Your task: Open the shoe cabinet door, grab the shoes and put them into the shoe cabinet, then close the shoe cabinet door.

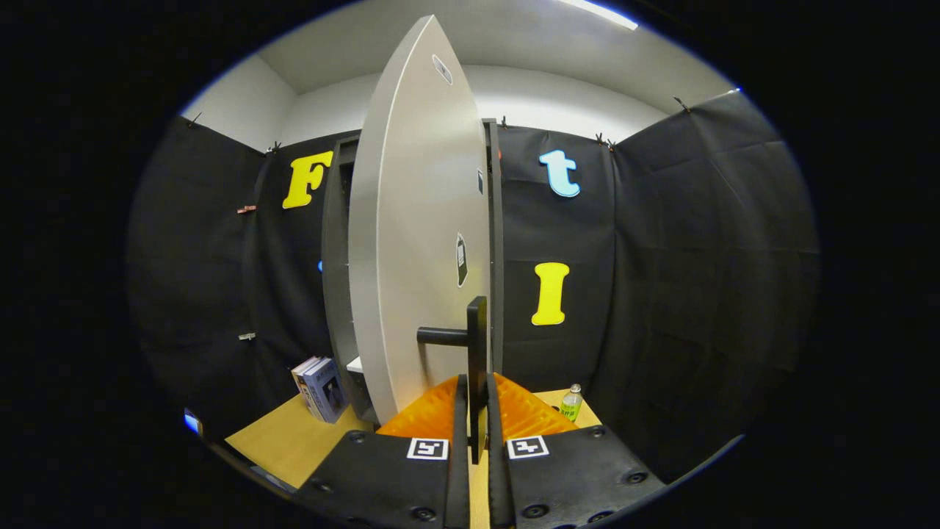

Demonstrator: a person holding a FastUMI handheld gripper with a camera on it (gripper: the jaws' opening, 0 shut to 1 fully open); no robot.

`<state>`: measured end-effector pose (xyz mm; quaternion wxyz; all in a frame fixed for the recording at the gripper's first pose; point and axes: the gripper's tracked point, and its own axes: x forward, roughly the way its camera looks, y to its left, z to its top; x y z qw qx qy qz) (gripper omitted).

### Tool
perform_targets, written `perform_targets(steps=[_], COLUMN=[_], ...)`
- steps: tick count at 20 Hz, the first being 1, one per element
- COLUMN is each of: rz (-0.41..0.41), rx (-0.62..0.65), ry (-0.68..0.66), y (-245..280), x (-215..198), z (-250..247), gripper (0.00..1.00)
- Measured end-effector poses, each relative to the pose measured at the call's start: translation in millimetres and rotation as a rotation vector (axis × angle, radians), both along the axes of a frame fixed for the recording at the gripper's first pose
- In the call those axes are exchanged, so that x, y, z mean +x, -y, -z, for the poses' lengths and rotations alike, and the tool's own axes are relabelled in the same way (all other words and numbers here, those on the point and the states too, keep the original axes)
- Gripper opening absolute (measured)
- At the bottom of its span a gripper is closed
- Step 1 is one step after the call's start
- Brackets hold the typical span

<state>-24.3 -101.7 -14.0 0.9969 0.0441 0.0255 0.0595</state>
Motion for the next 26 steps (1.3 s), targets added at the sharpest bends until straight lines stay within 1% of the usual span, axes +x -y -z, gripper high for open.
perform_targets(steps=[3, 5, 7, 11, 14, 16, 17, 18, 20, 21, 22, 23, 24, 26], rz=[0.035, 0.048, 0.031, -0.002, -0.008, -0.021, -0.011, 0.011, 0.052, 0.057, 0.067, 0.07, 0.077, 0.073], rx=[0.021, 0.038, 0.054, 0.046, 0.097, 0.124, 0.111, 0.086, 0.059, 0.068, 0.082, 0.092, 0.094, 0.09], ry=[0.005, 0.0, -0.009, 0.0, -0.008, -0.016, -0.022, -0.025, -0.019, -0.018, -0.023, -0.024, -0.023, -0.011], y=[18.4, 30.7, 34.2, 43.1, 52.9, 53.1, 52.9, 55.1, 59.3, 59.0, 62.5, 66.6, 67.8, 63.1], x=[2.3, 1.5, 0.4, -3.9, -15.0, -24.2, -29.6, -23.7, -30.1, -40.2, -56.4, -69.4, -80.1, -87.9], z=[-0.7, 0.5, 2.3, 1.7, 3.1, 3.0, 4.4, 4.1, -1.3, -4.1, -5.3, -5.1, -9.0, -15.9], gripper=[0.08, 0.08, 0.08, 0.09, 0.09, 0.17, 0.18, 0.18, 0.18, 0.16, 0.18, 0.23, 0.24, 0.32])
